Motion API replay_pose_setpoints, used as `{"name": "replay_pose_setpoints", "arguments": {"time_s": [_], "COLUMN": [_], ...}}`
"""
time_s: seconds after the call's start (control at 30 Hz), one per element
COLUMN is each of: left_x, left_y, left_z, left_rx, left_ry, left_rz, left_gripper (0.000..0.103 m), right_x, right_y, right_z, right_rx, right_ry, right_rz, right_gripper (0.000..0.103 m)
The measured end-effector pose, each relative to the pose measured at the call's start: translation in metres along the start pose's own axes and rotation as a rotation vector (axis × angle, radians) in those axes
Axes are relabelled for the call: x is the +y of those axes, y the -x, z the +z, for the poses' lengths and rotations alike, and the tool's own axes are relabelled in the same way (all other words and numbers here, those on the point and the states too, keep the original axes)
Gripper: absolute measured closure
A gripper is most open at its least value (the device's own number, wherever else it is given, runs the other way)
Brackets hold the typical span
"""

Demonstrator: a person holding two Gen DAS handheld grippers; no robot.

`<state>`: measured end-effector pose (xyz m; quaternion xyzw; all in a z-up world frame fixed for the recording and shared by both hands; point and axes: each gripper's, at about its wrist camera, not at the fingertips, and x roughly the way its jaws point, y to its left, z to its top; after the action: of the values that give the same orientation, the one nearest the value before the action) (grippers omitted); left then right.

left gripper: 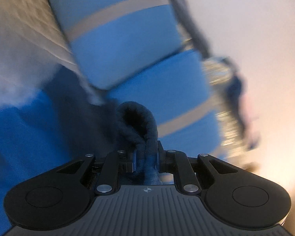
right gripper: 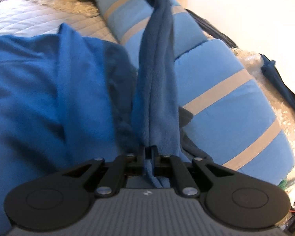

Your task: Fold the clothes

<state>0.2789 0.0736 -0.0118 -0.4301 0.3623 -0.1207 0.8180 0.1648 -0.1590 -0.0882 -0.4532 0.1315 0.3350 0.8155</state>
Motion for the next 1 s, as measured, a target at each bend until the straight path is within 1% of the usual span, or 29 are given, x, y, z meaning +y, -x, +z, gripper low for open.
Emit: {"name": "replay_pose_setpoints", "arguments": {"time_s": [0.03, 0.07, 0.17, 0.3, 0.33, 0.37, 0.43, 0.47, 0.57, 0.63, 0.73, 0.8, 0.9, 1.0], "left_x": [0.001, 0.007, 0.027, 0.051, 0.056, 0.059, 0.065, 0.066, 0.068, 0.069, 0.068, 0.068, 0.070, 0.071], "left_y": [-0.002, -0.006, -0.019, -0.030, -0.032, -0.033, -0.034, -0.034, -0.035, -0.032, -0.029, -0.029, -0.030, -0.031], "left_z": [0.002, 0.004, 0.005, 0.002, 0.001, 0.000, -0.002, -0.002, -0.002, -0.002, -0.002, -0.002, -0.003, -0.003], "left_rx": [0.029, 0.063, 0.168, 0.245, 0.255, 0.264, 0.277, 0.280, 0.288, 0.282, 0.276, 0.279, 0.287, 0.298], "left_ry": [-0.035, -0.047, -0.053, -0.059, -0.064, -0.069, -0.076, -0.077, -0.078, -0.079, -0.073, -0.066, -0.062, -0.070], "left_rz": [0.057, 0.097, 0.200, 0.280, 0.289, 0.295, 0.299, 0.294, 0.280, 0.266, 0.252, 0.255, 0.265, 0.272], "left_gripper": [0.090, 0.090, 0.090, 0.090, 0.090, 0.090, 0.090, 0.089, 0.089, 0.089, 0.089, 0.089, 0.089, 0.089], "right_x": [0.003, 0.007, 0.019, 0.033, 0.035, 0.037, 0.036, 0.035, 0.033, 0.033, 0.041, 0.046, 0.052, 0.051], "right_y": [0.002, 0.003, 0.003, -0.006, -0.007, -0.008, -0.008, -0.007, -0.005, -0.006, -0.012, -0.019, -0.027, -0.034], "right_z": [-0.001, -0.002, -0.007, -0.011, -0.011, -0.012, -0.011, -0.011, -0.008, -0.006, -0.005, -0.006, -0.006, -0.005], "right_rx": [0.003, 0.009, 0.030, 0.073, 0.077, 0.081, 0.086, 0.086, 0.075, 0.076, 0.095, 0.111, 0.124, 0.136], "right_ry": [0.020, 0.044, 0.102, 0.142, 0.152, 0.155, 0.143, 0.135, 0.132, 0.142, 0.193, 0.234, 0.278, 0.281], "right_rz": [0.007, 0.015, 0.047, 0.100, 0.104, 0.103, 0.097, 0.093, 0.075, 0.080, 0.102, 0.106, 0.087, 0.088], "right_gripper": [0.097, 0.097, 0.098, 0.097, 0.096, 0.075, 0.071, 0.066, 0.059, 0.057, 0.053, 0.052, 0.049, 0.050]}}
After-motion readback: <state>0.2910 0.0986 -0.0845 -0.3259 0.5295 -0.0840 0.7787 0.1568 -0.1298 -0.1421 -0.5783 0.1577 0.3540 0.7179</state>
